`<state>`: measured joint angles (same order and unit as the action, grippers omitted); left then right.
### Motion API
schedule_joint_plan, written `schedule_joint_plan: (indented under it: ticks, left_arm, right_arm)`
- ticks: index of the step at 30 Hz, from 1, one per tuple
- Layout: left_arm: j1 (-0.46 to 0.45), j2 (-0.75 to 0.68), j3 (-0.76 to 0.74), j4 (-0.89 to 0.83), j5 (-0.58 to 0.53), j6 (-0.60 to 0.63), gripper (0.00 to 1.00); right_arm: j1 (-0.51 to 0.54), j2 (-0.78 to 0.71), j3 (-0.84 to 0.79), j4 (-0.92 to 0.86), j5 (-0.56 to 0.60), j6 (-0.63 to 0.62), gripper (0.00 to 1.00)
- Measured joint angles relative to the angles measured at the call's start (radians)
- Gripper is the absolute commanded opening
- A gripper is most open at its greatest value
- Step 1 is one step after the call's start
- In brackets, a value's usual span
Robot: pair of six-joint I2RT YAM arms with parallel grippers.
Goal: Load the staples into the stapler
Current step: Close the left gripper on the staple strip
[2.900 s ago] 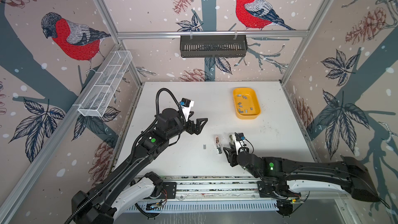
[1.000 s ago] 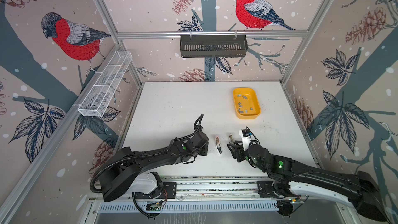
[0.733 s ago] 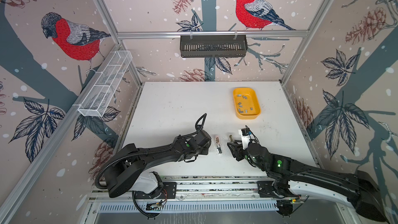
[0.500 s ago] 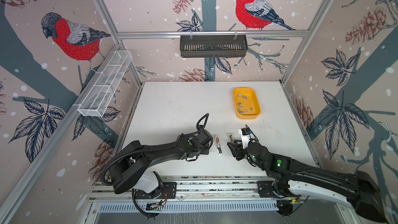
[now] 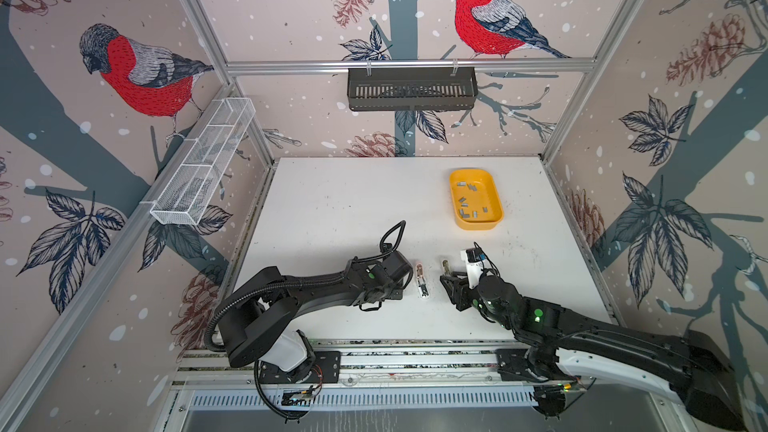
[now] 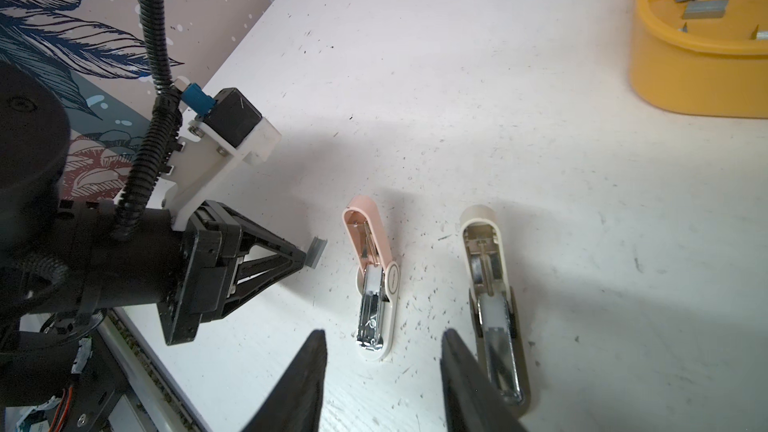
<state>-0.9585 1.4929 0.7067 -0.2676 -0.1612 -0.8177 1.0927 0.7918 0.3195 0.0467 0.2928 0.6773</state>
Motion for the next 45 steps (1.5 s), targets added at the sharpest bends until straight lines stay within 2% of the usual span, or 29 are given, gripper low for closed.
schedule_joint_plan:
  ticks: [14, 26, 40, 45]
  left_arm:
    - [-0.001, 0.031, 0.002, 0.025, -0.011, -0.005, 0.19]
    - [-0.002, 0.043, 0.0, 0.044, -0.034, 0.003, 0.09]
    - [-0.008, -0.048, -0.058, 0.03, -0.018, 0.005, 0.0]
    - [-0.008, -0.104, -0.061, 0.028, -0.015, 0.003, 0.0]
  right_arm:
    - [-0.006, -0.005, -0.013, -0.001, 0.0, 0.005, 0.45]
    - [-0.006, -0.044, -0.029, -0.003, 0.003, 0.027, 0.45]
    - [-0.007, -0.142, -0.074, -0.019, 0.023, 0.061, 0.43]
    - [-0.008, -0.162, -0.084, -0.019, 0.023, 0.081, 0.43]
